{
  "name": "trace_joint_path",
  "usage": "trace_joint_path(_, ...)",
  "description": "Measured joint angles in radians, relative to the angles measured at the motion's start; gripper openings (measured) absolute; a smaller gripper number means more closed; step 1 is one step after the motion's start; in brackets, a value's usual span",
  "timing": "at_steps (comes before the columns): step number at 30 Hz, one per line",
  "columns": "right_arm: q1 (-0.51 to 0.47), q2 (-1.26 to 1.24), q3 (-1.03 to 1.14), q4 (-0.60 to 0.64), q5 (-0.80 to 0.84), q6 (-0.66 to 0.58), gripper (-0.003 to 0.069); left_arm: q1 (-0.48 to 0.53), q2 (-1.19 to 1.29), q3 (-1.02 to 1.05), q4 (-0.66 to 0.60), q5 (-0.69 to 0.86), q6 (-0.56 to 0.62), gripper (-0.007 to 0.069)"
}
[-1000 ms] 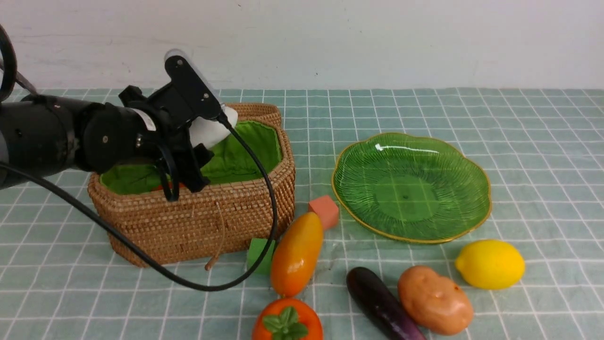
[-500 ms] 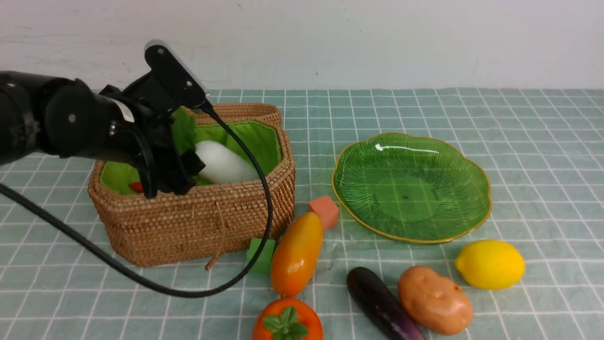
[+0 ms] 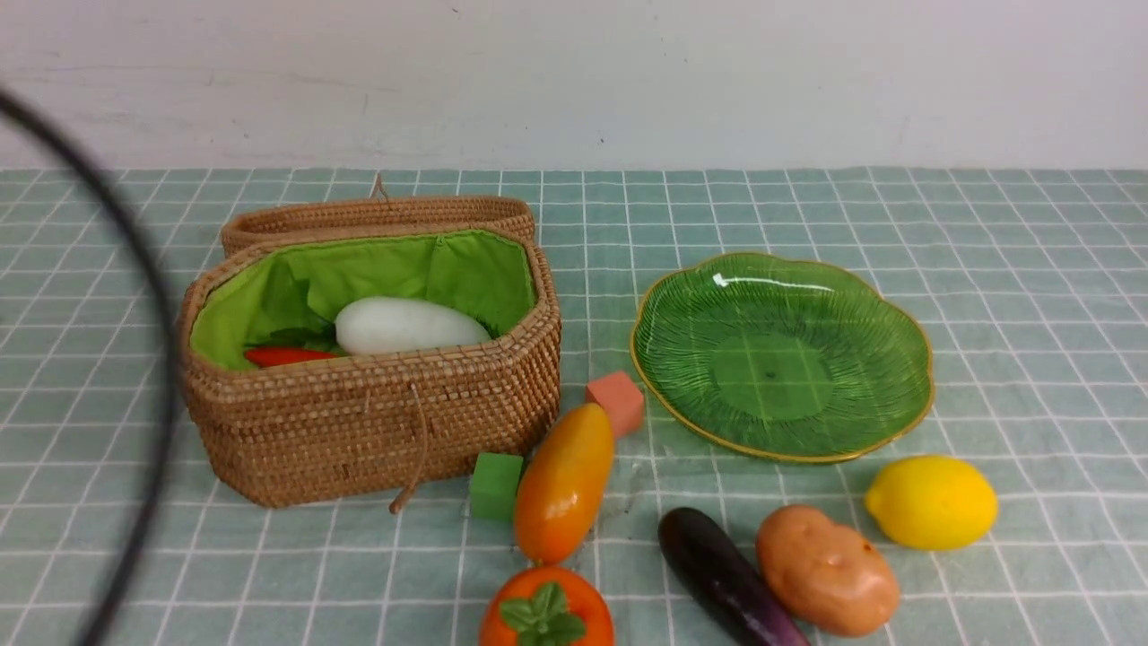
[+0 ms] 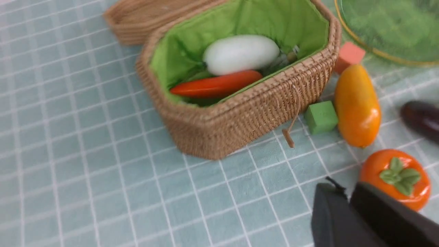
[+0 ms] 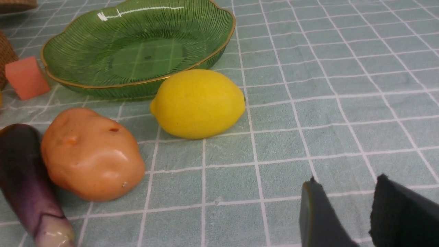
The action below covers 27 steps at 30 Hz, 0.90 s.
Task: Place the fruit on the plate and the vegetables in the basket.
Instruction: Grab a tomato with your right arm and place it on the plate on the right.
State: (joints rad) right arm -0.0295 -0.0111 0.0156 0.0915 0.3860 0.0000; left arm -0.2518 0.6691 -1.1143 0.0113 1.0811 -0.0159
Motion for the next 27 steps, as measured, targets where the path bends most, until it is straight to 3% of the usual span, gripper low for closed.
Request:
trace_joint_path(6, 0.0, 0.0, 0.0, 0.0, 0.0, 0.0, 0.0242, 0.0, -0.338, 0.176, 0.037, -0.018, -0.186, -0.0013)
trace_joint_path(10, 0.0, 0.0, 0.0, 0.0, 0.0, 0.0, 0.0242, 0.0, -0.516, 0.376, -0.04, -0.124, -0.254, -0.0013)
trace_joint_path(17, 0.0, 0.0, 0.0, 0.0, 0.0, 0.0, 0.0242, 0.0, -0.537, 0.568, -0.201, -0.323, -0.265, -0.0013)
trace_joint_path(21, 0.0, 0.0, 0.0, 0.0, 0.0, 0.0, 0.0242, 0.0, -0.537, 0.6, -0.198, -0.451, -0.265, -0.0013)
trace_joint_path(27, 0.0, 0.0, 0.0, 0.0, 0.0, 0.0, 0.0242, 0.0, -0.537, 0.605, -0.166, -0.482, -0.265, -0.0013)
